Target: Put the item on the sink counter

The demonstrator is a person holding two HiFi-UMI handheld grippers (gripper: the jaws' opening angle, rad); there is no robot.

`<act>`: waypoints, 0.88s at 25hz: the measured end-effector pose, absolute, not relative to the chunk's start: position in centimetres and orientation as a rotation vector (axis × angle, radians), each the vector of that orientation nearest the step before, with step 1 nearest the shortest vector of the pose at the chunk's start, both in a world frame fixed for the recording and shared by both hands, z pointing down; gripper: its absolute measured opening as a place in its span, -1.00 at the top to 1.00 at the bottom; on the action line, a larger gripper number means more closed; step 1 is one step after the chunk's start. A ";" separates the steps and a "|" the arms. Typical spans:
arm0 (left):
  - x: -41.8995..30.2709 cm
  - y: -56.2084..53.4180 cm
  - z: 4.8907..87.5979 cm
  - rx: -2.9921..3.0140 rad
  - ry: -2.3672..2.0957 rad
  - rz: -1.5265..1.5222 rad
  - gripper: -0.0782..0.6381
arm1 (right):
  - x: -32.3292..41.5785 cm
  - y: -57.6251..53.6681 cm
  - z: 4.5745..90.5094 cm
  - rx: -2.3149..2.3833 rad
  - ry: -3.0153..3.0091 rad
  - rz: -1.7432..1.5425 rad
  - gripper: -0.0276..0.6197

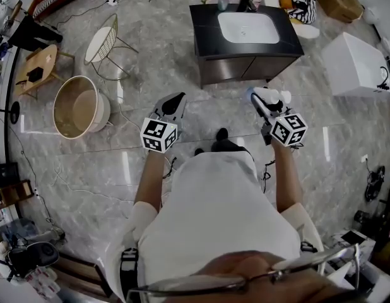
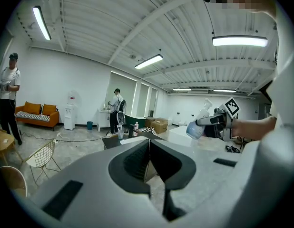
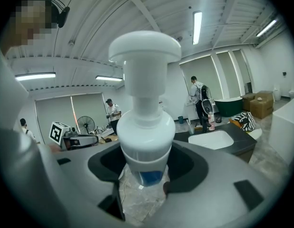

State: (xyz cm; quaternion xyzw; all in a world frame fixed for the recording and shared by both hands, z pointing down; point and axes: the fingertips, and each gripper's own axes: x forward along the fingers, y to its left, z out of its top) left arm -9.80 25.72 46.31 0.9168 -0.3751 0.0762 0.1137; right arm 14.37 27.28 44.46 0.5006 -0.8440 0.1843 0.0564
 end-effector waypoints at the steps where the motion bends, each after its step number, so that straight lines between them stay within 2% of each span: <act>1: -9.7 25.5 46.4 2.688 -1.099 0.225 0.77 | 14.4 27.0 44.5 1.518 -2.561 0.561 0.14; 22: -6.1 13.4 46.8 2.613 -1.208 0.262 0.77 | 16.9 12.5 45.8 1.373 -2.641 0.592 0.14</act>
